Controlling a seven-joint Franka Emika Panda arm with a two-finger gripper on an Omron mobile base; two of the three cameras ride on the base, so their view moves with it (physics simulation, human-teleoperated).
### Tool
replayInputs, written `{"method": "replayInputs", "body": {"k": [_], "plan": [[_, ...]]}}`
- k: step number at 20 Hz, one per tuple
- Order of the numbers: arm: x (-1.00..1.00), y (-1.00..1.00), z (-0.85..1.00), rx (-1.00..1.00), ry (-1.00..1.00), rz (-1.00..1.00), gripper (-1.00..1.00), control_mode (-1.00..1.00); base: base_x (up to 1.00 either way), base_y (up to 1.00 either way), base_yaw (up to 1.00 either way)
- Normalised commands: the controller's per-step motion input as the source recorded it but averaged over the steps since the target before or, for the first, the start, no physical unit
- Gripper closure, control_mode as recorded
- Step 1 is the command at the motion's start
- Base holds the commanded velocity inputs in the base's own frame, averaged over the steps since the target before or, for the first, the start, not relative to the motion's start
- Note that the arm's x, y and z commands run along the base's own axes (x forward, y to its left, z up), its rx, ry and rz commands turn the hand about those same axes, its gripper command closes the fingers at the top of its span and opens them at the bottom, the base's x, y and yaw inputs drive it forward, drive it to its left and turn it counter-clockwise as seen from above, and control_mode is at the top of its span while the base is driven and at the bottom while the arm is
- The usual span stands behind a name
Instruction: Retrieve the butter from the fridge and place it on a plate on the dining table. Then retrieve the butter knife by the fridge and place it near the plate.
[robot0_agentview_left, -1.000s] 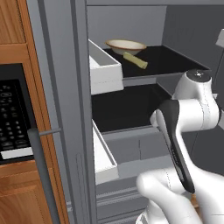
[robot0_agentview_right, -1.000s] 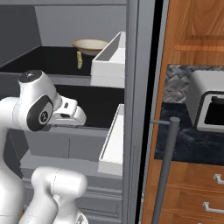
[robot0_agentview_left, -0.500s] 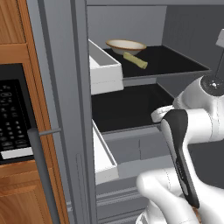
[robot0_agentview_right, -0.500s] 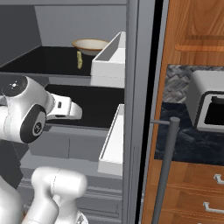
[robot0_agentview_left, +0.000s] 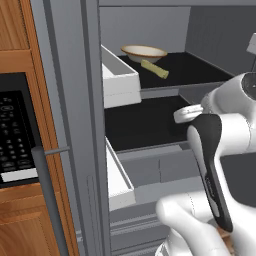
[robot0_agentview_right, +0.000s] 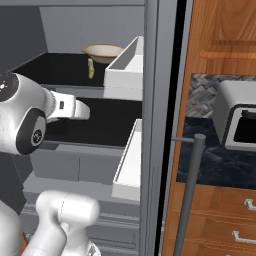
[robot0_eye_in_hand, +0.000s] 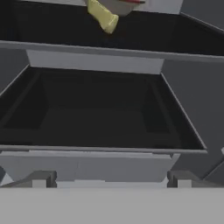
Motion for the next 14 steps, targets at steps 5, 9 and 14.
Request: {"method": "replayInputs", "body": {"k": [5, 9, 14], "plan": [[0.16, 0.06, 0.31, 0.06, -0.13, 0.01, -1.0, -1.0, 0.0, 0.0, 0.0], [0.14, 0.04, 0.38, 0.02, -0.03, 0.0, -1.0, -1.0, 0.0, 0.0, 0.0], [0.05, 0.08, 0.42, 0.0, 0.0, 0.0, -1.0, -1.0, 0.0, 0.0, 0.0]]}}
